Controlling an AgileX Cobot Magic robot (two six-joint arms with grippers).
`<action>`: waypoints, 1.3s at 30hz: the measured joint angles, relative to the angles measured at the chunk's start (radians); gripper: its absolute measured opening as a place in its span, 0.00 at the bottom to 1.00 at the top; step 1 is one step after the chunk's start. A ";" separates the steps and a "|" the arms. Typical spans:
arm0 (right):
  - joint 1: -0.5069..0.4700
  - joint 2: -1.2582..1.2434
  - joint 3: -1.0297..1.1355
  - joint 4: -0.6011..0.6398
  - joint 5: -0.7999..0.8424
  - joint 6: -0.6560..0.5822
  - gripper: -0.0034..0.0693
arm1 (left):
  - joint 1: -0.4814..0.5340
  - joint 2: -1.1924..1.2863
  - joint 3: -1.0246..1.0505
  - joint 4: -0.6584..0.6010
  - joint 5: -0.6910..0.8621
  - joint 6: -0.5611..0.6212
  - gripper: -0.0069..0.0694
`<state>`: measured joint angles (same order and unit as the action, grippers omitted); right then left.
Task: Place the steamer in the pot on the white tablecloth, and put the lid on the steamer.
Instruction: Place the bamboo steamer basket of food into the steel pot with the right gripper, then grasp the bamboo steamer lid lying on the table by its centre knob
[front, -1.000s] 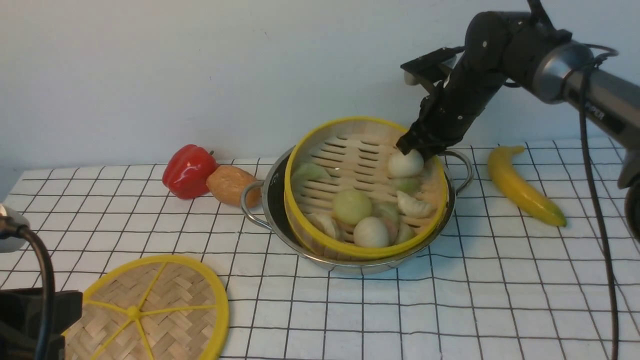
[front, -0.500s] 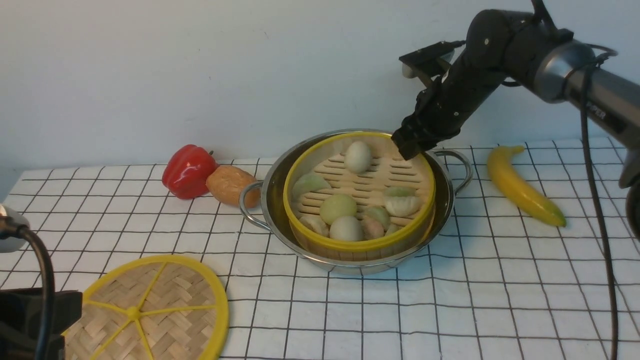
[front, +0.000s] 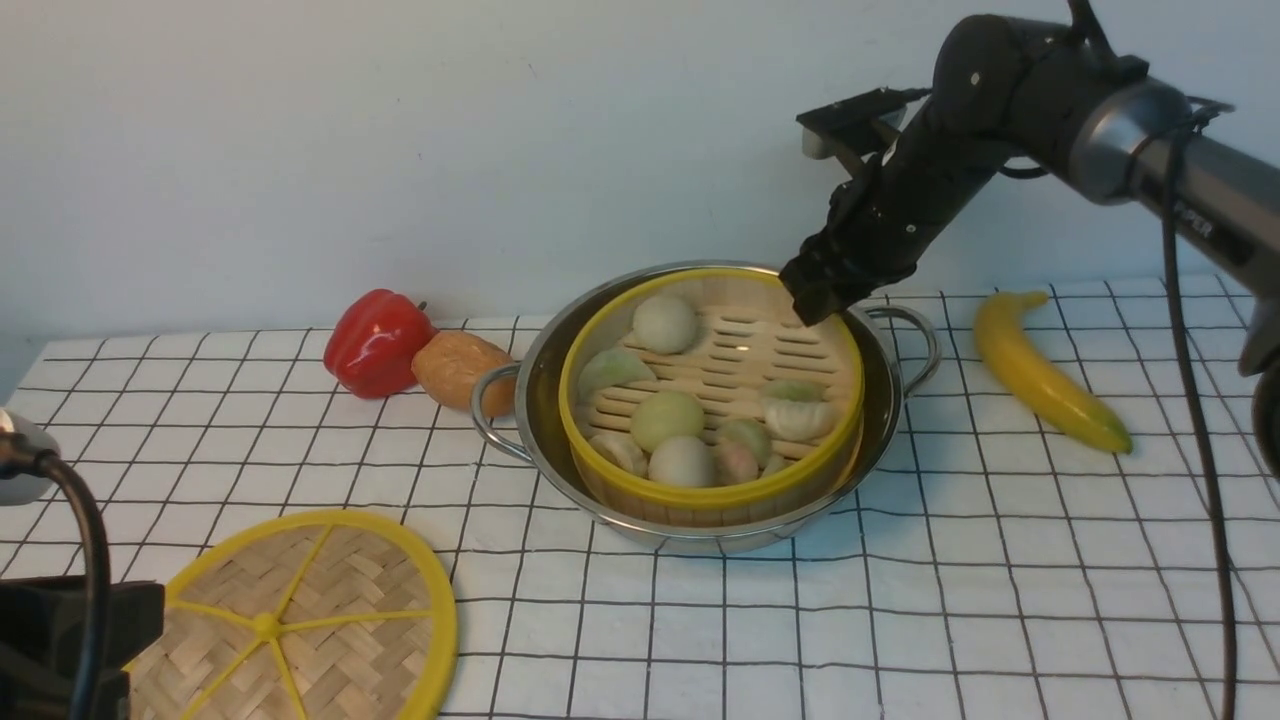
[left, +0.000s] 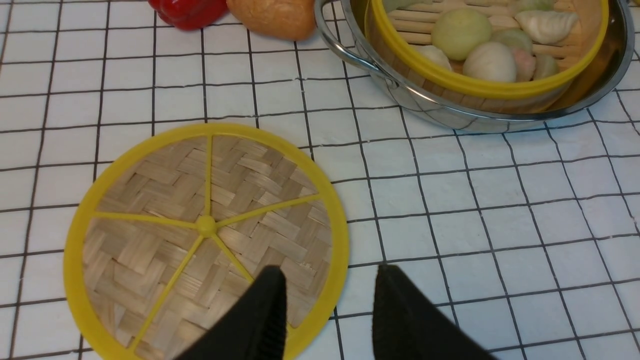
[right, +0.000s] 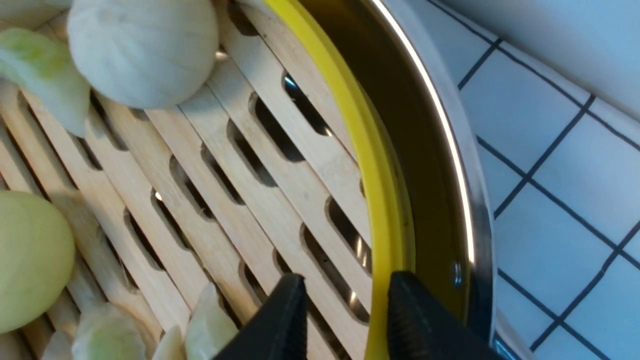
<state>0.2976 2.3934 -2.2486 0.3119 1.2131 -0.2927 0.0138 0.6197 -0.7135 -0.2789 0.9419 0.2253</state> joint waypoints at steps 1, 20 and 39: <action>0.000 0.000 0.000 0.002 0.000 0.001 0.38 | 0.000 0.000 0.000 0.000 0.000 0.000 0.41; 0.001 0.002 -0.127 -0.099 0.020 -0.019 0.38 | 0.000 0.000 0.000 0.000 0.000 0.000 0.41; 0.001 0.004 -0.582 -0.350 0.020 0.293 0.03 | 0.000 0.000 0.000 0.001 -0.027 0.000 0.41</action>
<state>0.2988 2.3969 -2.8301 -0.0382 1.2327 0.0000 0.0138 0.6197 -0.7135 -0.2780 0.9144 0.2253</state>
